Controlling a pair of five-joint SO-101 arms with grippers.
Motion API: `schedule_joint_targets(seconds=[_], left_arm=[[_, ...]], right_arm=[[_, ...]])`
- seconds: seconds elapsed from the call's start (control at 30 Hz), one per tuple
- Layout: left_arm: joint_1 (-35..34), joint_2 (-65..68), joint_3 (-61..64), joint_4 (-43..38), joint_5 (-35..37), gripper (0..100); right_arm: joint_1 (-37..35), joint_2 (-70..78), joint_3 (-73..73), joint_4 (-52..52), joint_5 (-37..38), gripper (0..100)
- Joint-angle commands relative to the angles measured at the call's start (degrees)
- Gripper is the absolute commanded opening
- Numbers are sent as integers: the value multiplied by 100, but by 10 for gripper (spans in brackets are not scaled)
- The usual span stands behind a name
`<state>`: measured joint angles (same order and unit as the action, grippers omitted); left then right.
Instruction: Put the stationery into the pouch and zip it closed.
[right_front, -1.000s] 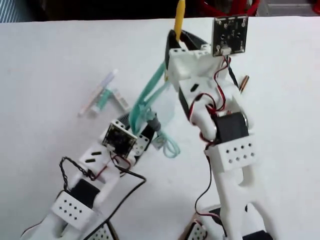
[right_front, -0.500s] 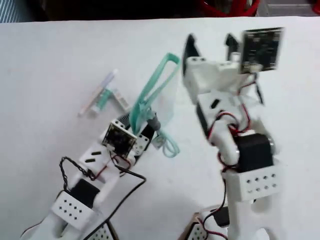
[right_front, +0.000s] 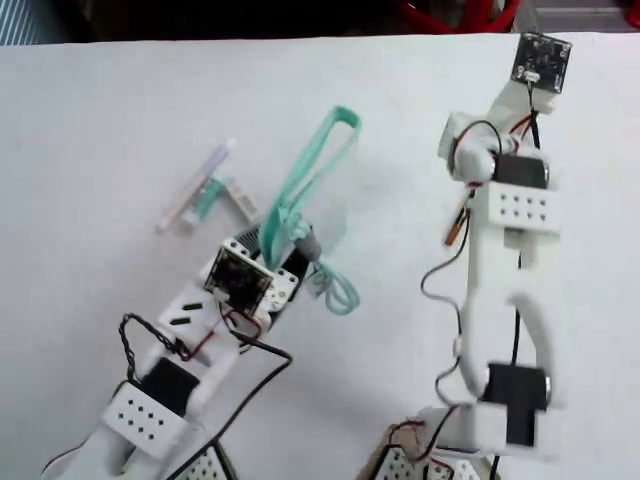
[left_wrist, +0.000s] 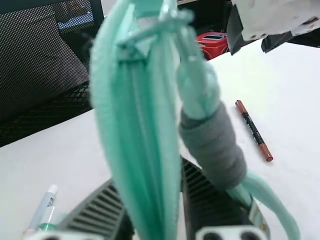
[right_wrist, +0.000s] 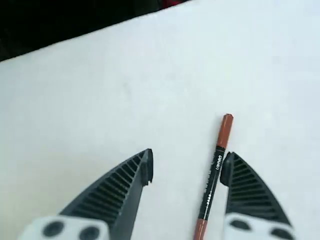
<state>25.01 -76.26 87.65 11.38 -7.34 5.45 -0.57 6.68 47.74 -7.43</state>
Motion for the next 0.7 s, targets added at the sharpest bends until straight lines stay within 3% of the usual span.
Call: schedule_joint_targets(seconds=[0.0,0.3,0.67], left_arm=[[-66,-66,-167,-141,-44,113],[-75,-66,-167,-176,-44,113],[-75,-66,-167,-176,-44,113]], right_arm=[[180,989,-651,31,-44,216],[681,2870,-1829,356,-519,216],[154,3609,-2655,681,-527,215]])
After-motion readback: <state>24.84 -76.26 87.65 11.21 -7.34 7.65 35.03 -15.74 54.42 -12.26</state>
